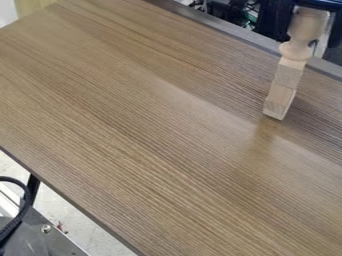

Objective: It lifted the objects

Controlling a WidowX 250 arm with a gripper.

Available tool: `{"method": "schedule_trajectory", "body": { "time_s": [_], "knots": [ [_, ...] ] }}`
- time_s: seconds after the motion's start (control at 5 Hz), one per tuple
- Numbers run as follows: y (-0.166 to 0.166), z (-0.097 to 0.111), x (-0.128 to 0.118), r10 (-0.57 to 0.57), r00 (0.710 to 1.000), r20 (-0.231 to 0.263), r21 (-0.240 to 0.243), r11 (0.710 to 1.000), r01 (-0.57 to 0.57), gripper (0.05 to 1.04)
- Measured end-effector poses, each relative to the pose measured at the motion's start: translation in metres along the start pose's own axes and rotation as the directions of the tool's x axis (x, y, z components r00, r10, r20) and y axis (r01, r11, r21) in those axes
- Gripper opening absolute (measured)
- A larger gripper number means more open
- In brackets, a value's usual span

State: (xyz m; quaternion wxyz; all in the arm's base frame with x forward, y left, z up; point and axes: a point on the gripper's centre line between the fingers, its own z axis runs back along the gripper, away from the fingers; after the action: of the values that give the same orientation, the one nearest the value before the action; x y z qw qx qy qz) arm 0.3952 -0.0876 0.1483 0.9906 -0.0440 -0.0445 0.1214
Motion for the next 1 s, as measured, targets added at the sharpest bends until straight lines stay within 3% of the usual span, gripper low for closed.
{"method": "schedule_trajectory", "body": {
  "time_s": [0.4, 1.0],
  "knots": [
    [0.002, -0.006, 0.001, 0.025, 1.000, 0.006, -0.005, 1.000, -0.025, 0.985],
    [0.004, 0.016, 0.009, 0.054, 0.997, 0.061, -0.047, 0.998, -0.052, 0.985]
  ]
}}
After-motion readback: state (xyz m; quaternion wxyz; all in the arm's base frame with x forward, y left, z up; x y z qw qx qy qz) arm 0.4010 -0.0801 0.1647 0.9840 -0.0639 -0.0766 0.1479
